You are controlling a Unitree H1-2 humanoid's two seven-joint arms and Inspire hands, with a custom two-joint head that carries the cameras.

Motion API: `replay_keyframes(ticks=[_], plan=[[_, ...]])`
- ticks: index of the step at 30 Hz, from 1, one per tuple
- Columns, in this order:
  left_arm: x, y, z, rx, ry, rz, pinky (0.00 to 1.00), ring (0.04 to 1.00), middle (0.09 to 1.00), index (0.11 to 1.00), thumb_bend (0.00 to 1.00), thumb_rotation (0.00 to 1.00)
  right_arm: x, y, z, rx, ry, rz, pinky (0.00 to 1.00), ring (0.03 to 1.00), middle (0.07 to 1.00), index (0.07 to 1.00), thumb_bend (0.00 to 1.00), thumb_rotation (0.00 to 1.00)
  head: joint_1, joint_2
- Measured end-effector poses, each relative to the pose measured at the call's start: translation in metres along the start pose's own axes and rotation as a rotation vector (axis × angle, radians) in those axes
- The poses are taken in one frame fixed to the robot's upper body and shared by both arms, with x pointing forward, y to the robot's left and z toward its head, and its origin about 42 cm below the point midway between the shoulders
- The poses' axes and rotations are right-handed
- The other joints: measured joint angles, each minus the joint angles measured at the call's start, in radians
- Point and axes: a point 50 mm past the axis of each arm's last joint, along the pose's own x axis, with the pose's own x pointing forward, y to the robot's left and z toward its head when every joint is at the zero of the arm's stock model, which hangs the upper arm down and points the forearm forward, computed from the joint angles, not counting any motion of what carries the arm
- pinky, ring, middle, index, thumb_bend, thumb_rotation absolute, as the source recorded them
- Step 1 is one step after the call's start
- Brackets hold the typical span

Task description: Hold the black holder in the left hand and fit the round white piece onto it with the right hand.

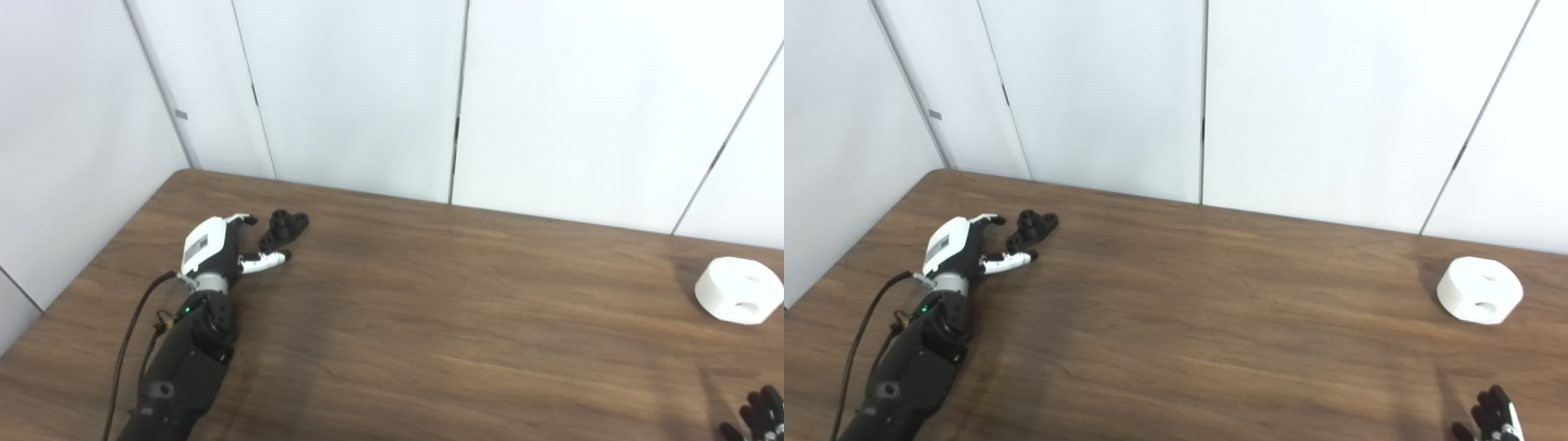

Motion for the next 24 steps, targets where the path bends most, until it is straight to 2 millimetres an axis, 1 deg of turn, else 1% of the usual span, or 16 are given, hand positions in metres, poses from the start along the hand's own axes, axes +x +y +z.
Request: replay_keyframes(ticks=[3, 6, 13, 16, 24], plan=[[0.003, -0.003, 0.003, -0.009, 0.002, 0.005, 0.87, 0.918, 0.881, 0.783, 0.88, 0.33, 0.000, 0.000, 0.000, 0.003, 0.000, 0.000, 1.00, 1.000, 1.000, 1.000, 0.59, 1.00, -0.002, 0.002], [0.005, -0.007, 0.004, -0.005, -0.011, 0.005, 0.88, 0.920, 0.884, 0.792, 0.88, 0.33, -0.001, 0.000, 0.000, 0.003, 0.000, 0.000, 1.00, 1.000, 1.000, 1.000, 0.59, 1.00, -0.002, 0.003], [0.014, -0.013, 0.006, 0.026, -0.017, 0.004, 0.90, 0.929, 0.872, 0.745, 0.86, 0.33, -0.001, 0.000, 0.001, -0.012, 0.000, 0.003, 1.00, 1.000, 1.000, 1.000, 0.59, 1.00, -0.005, 0.006], [0.015, -0.013, 0.006, 0.028, -0.021, 0.001, 0.90, 0.933, 0.866, 0.709, 0.86, 0.33, -0.001, 0.000, 0.001, -0.012, 0.000, 0.002, 1.00, 1.000, 1.000, 1.000, 0.58, 1.00, -0.003, 0.008], [0.014, -0.016, 0.005, 0.033, -0.029, -0.006, 0.92, 0.931, 0.863, 0.654, 0.86, 0.30, -0.002, 0.000, 0.001, -0.014, 0.000, 0.002, 1.00, 1.000, 1.000, 1.000, 0.58, 1.00, -0.003, 0.008]])
